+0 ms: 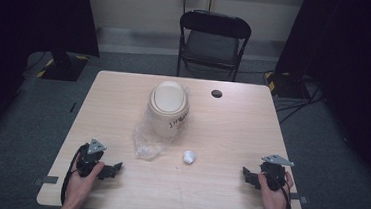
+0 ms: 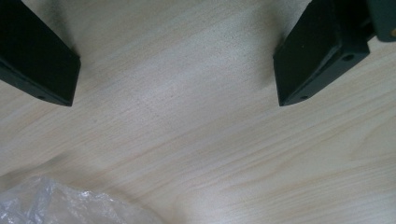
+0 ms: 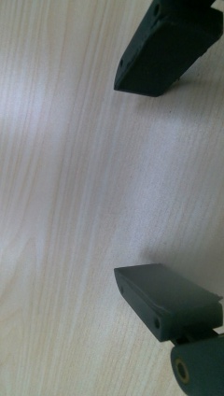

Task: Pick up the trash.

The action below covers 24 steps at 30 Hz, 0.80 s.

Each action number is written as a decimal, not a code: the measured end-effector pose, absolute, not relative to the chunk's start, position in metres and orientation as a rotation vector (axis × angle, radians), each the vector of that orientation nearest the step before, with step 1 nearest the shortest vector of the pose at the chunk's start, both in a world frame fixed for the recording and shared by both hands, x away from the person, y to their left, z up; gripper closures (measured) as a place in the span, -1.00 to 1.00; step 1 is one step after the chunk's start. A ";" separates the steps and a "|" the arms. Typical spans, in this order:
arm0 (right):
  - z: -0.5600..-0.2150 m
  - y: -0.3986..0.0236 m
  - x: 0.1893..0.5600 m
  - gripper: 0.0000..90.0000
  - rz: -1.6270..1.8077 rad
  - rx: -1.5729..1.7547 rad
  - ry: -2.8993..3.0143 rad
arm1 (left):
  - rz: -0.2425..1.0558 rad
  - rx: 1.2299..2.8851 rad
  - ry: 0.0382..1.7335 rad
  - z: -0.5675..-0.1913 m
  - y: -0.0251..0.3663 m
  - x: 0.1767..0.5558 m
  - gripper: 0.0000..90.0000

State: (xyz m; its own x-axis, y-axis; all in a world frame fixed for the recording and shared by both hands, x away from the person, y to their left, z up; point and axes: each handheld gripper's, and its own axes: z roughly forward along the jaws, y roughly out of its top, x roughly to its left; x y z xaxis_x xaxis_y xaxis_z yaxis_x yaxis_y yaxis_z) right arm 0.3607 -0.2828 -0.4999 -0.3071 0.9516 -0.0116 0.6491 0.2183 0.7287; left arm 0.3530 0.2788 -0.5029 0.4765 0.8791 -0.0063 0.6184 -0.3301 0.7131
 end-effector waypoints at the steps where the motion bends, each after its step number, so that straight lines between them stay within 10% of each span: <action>1: -0.500 -0.283 0.361 -0.81 0.870 1.475 2.037 | 0.510 2.062 1.238 -0.503 0.279 0.353 -1.00; 9: -0.500 -0.283 0.361 -0.81 0.870 1.472 2.039 | 0.514 2.059 1.241 -0.503 0.279 0.353 -0.96; 14: -0.500 -0.283 0.361 -0.81 0.870 1.472 2.038 | 0.516 1.981 1.285 -0.498 0.287 0.350 -0.57; 24: -0.500 -0.283 0.361 -0.81 0.870 1.468 2.041 | 0.516 1.913 1.167 -0.477 0.277 0.346 -0.62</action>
